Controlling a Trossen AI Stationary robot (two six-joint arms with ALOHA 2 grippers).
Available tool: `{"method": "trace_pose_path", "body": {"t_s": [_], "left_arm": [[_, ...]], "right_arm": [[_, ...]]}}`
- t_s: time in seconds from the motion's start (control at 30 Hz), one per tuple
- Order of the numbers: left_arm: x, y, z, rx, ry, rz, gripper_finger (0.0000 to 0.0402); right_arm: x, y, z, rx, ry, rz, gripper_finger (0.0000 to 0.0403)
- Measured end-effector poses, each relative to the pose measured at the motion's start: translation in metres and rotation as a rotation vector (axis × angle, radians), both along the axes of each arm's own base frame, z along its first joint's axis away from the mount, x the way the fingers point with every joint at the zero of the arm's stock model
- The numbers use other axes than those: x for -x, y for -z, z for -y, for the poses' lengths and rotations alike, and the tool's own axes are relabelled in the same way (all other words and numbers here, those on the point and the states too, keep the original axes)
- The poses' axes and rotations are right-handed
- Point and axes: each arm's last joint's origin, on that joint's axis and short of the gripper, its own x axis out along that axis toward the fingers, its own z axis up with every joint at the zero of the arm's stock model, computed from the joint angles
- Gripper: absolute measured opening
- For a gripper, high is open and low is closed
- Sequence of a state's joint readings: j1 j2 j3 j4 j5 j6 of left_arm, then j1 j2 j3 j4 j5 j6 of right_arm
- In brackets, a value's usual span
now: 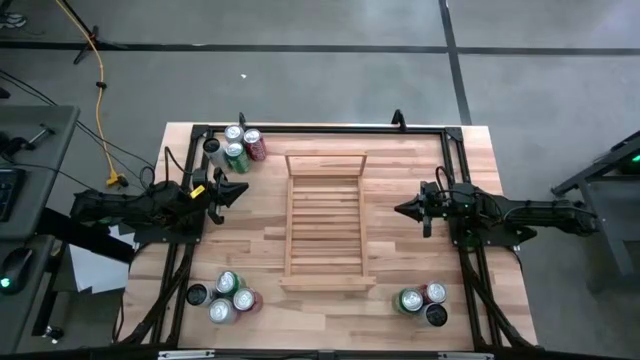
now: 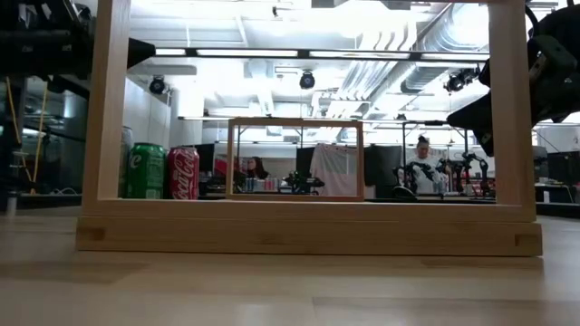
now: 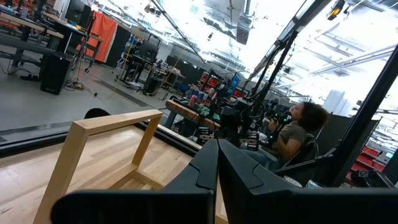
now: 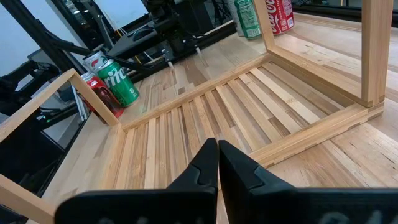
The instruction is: Place canned beverage on shelf
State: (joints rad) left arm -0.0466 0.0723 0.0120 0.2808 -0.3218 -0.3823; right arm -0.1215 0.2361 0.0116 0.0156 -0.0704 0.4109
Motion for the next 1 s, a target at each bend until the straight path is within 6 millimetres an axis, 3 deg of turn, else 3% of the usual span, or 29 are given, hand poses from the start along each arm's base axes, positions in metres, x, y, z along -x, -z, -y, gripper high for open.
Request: {"method": "trace_pose_path", "body": {"t_s": [0.83, 1.0], "left_arm": [[0.0000, -0.0001, 0.0000, 0.000, 0.000, 0.000, 0.0003], [0.0002, -0.0009, 0.0000, 0.078, 0.018, 0.031, 0.0003]], "right_arm": [[0.0000, 0.0001, 0.0000, 0.000, 0.000, 0.000, 0.0000], [0.0000, 0.0001, 0.0000, 0.000, 0.000, 0.000, 0.0000]]}}
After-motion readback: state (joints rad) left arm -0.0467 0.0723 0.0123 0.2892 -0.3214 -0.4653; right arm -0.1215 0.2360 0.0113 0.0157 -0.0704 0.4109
